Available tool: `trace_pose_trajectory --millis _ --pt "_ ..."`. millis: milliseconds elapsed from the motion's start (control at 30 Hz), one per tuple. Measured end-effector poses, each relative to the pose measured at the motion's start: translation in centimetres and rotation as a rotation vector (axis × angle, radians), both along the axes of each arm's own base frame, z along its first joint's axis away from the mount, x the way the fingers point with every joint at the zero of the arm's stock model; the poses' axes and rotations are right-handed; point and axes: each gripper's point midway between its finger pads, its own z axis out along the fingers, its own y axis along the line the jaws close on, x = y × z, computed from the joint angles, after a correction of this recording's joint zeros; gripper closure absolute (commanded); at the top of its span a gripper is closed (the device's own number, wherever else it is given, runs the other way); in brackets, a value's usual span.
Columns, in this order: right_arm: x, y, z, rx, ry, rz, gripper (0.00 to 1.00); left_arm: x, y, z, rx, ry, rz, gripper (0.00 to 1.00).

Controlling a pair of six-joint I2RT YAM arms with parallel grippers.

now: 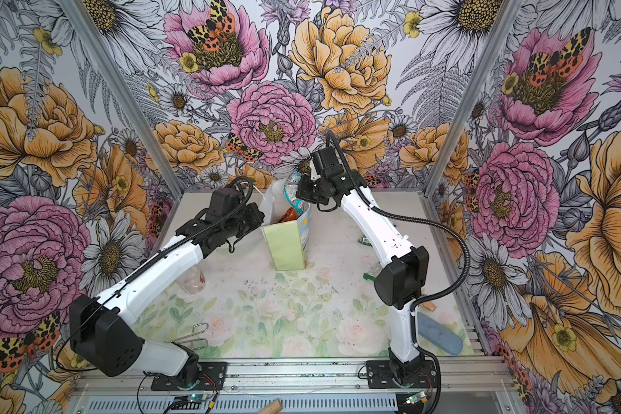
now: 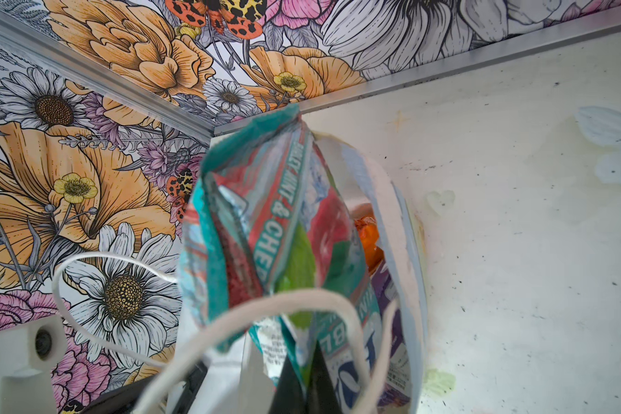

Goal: Place the snacks into the paper bag
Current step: 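Lower the teal candy bag into the paper bag and open the right gripper, then withdraw the right gripper and move it to the green FOX'S candy bag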

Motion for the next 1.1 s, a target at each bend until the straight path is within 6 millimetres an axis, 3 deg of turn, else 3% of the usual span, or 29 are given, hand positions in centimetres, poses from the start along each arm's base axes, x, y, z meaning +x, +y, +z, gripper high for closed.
trace_pose_trajectory --millis 233,633,933,1100 --pt "-0.6 0.9 -0.2 -0.023 -0.009 0.001 0.96 0.0 0.0 0.0 0.0 0.0 0.0 1.0" --pt "-1.0 1.6 -0.1 -0.039 -0.02 -0.003 0.68 0.0 0.0 0.0 0.0 0.0 0.0 1.0" --pt "-1.7 1.7 1.4 -0.024 -0.054 0.04 0.6 0.0 -0.1 0.1 -0.001 -0.003 -0.001 1.0" --pt "-2.7 1.9 3.3 -0.009 -0.101 0.097 0.57 0.0 -0.1 0.1 -0.001 -0.003 -0.001 1.0"
